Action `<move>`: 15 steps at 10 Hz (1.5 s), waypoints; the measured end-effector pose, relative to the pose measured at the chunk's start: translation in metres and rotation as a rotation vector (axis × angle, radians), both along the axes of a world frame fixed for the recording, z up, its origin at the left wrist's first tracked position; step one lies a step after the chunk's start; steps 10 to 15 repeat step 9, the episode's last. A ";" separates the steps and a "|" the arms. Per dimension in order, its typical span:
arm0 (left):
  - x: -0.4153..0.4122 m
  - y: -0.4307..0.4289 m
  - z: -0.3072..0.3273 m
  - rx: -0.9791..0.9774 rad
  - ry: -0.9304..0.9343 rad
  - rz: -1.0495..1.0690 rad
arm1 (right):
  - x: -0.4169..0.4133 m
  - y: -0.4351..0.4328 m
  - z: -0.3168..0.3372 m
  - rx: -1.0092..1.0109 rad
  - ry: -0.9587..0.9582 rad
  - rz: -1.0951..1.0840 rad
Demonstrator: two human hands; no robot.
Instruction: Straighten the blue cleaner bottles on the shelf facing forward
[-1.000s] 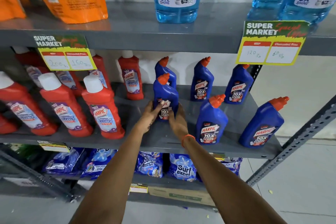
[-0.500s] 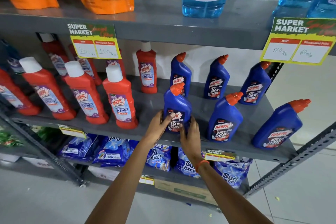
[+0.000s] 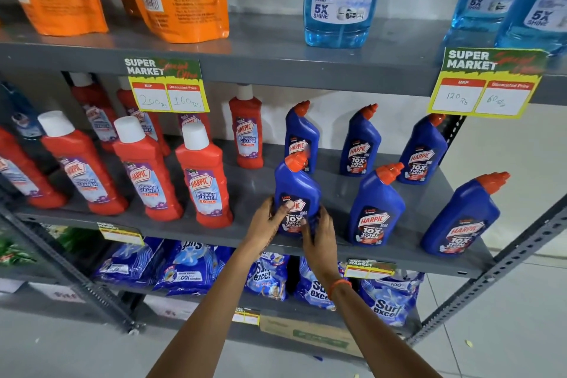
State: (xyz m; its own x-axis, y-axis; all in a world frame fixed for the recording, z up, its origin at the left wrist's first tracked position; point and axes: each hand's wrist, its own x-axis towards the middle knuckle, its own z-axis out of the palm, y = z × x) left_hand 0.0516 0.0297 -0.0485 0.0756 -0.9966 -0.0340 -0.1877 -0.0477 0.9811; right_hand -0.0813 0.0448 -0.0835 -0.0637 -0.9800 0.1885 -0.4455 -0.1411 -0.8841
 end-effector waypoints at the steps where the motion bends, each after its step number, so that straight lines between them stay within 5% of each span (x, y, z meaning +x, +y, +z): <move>1: 0.001 0.002 0.005 0.022 0.007 0.005 | 0.000 0.003 0.003 0.013 -0.018 0.011; 3: -0.001 0.008 0.016 0.025 -0.083 0.004 | -0.009 -0.004 0.008 0.130 -0.080 0.070; 6: -0.004 0.022 0.040 0.189 0.100 -0.054 | -0.013 -0.005 0.024 0.232 -0.031 0.151; 7: -0.009 0.030 0.037 0.252 -0.040 -0.029 | -0.017 -0.001 0.028 0.269 -0.004 0.177; 9: -0.046 0.044 0.079 0.269 -0.614 -0.014 | -0.046 0.011 0.092 0.430 0.117 0.297; 15: -0.046 0.044 0.079 0.269 -0.614 -0.014 | -0.046 0.011 0.092 0.430 0.117 0.297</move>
